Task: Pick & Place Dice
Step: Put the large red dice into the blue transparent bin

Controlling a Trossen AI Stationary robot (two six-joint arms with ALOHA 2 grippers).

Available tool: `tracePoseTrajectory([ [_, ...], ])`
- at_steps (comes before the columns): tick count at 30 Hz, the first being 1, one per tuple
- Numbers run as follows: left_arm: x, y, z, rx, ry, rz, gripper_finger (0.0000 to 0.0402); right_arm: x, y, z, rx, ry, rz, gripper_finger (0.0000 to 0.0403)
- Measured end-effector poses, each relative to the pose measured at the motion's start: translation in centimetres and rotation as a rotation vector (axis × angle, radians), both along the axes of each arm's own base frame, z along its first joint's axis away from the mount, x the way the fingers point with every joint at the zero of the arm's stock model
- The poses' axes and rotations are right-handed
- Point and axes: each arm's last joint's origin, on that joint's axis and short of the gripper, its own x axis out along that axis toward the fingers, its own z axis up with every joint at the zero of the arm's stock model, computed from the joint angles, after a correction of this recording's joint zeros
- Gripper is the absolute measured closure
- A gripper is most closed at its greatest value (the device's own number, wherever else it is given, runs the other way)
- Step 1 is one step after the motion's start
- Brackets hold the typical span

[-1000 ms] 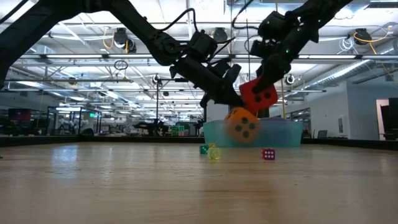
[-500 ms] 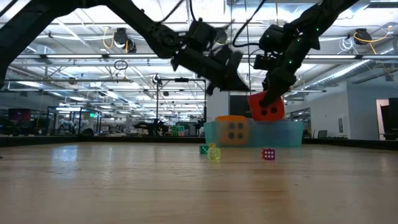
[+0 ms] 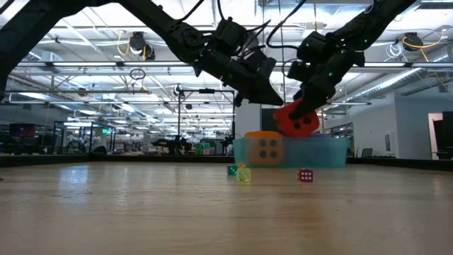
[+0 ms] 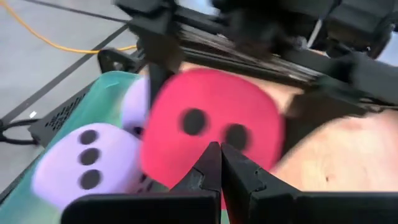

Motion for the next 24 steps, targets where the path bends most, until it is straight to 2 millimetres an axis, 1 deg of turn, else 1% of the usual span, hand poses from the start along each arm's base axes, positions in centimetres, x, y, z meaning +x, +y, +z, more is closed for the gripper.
tracePoseTrajectory([
  [4,-0.2,0.7,0.1,-0.018,-0.016,-0.017,0.0400,0.2,0.2,0.2,0.047,-0.062,0.063,0.0003],
  [11,-0.2,0.6,0.2,-0.015,-0.020,-0.012,0.0400,0.5,0.0,0.6,0.059,-0.141,0.102,0.0003],
  [19,-0.2,0.8,0.2,-0.016,-0.017,0.031,0.0400,0.0,-0.9,0.9,0.063,-0.175,0.065,0.0003],
  [24,-0.2,0.8,0.2,-0.010,-0.019,0.046,0.0400,-0.1,-1.2,1.3,0.041,-0.206,0.055,0.0003],
])
